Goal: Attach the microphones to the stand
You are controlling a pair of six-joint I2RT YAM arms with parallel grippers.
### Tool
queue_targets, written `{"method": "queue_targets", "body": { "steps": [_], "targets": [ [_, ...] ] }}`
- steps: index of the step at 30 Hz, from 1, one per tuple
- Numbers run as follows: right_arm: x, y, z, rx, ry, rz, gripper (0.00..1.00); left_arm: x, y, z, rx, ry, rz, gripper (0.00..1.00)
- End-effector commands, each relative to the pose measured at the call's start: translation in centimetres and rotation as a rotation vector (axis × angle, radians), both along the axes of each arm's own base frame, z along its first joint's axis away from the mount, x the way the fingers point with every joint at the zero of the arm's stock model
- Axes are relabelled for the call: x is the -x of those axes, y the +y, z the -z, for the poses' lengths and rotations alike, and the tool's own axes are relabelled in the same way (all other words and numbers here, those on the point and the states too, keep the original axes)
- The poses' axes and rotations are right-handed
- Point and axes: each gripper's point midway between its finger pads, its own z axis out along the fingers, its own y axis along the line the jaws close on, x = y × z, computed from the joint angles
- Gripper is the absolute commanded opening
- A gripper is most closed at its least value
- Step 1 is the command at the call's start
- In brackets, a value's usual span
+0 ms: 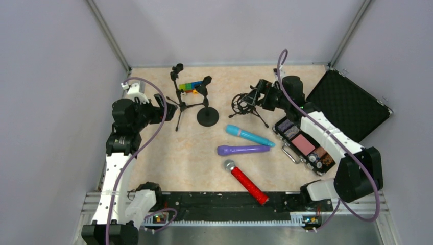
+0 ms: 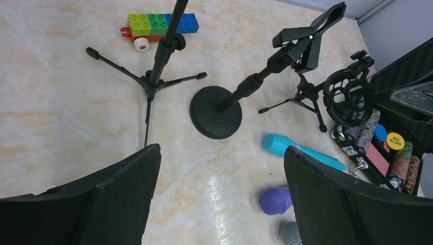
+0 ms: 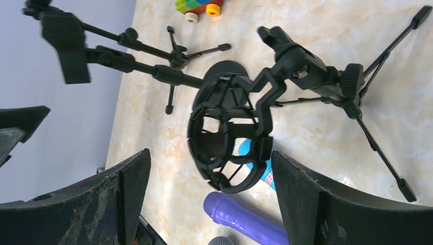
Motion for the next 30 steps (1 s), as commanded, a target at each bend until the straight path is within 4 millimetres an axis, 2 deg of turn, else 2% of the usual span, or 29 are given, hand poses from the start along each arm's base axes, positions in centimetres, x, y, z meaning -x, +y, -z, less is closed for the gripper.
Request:
{"method": "queue_targets", "body": {
  "steps": [1,10,14,21,25,30],
  "targets": [
    [0.5,0.0,-2.6,-0.001,-0.081,-0.005,0.82,-0.1,-0.3,-1.0,0.001,-0.046,0.019,0.94],
    [0.3,1.3,-1.6,-0.026,-0.039,-0.048,0.66,0.0,0.2,-1.1,-0.018,-0.054,-0.002,0.94],
    [0.4,1.6,-2.0,-0.027,-0.047,-0.054,0.65,0.0,0.2,-1.1,-0.020,-0.054,-0.003,0.94],
    [1.1,0.0,-4.0,0.001,-0.129,0.001,0.68,0.0,0.2,-1.1,-0.019,-0.055,-0.002,0.94],
    [2.0,-0.9,-5.0,0.038,-0.199,-0.006,0.71,0.1,0.1,-1.2,-0.017,-0.056,0.002,0.94],
    [4.2,-1.5,-4.6,0.095,-0.236,-0.070,0.74,0.1,0.0,-1.3,-0.015,-0.062,0.010,0.94]
  ]
}}
